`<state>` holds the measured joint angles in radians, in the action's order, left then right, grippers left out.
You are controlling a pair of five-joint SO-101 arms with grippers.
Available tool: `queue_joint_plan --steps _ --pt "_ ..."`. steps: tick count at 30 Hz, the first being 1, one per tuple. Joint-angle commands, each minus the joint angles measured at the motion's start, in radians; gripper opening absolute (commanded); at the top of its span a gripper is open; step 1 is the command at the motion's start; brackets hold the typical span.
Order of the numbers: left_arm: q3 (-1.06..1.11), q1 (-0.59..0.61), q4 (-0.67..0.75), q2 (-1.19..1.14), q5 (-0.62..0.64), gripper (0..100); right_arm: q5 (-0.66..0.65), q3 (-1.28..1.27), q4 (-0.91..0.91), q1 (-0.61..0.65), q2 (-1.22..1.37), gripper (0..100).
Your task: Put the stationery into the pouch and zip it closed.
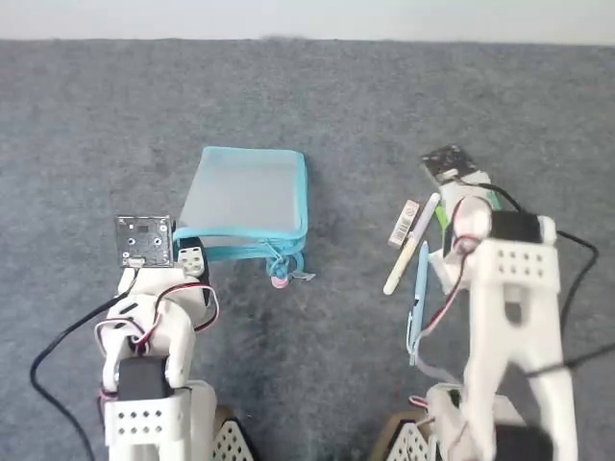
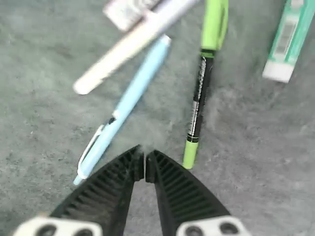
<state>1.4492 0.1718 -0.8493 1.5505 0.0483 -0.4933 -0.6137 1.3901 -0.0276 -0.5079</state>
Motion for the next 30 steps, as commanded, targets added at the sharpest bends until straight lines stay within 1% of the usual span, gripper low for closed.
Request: queue_joint_plan --steps 1,3,5,8,12,16,25,30 --pt "-0.013 0.008 0.032 -0.015 -0.002 1 -0.012 0.002 0.027 -0.016 -0.117 1.3" --pt "-0.013 0.008 0.032 -0.015 -0.002 1 -0.034 0.002 0.018 -0.051 -0.074 6.2" --pt "-0.013 0.008 0.032 -0.015 -0.002 1 -0.101 0.003 -0.002 -0.074 0.002 13.5" --pt "-0.013 0.008 0.032 -0.015 -0.002 1 -0.152 0.023 -0.054 -0.073 0.156 20.9" --pt "-0.013 0.008 0.032 -0.015 -0.002 1 -0.158 0.092 -0.119 -0.081 0.341 20.3" --pt "-0.013 0.009 0.029 -0.015 -0.002 1 -0.160 0.140 -0.130 -0.047 0.470 20.3" --pt "-0.013 0.009 0.028 -0.015 -0.003 1 -0.160 0.132 -0.162 -0.038 0.484 20.2" --pt "-0.013 0.009 0.028 -0.015 -0.003 1 -0.213 0.112 -0.213 -0.051 0.484 20.2"
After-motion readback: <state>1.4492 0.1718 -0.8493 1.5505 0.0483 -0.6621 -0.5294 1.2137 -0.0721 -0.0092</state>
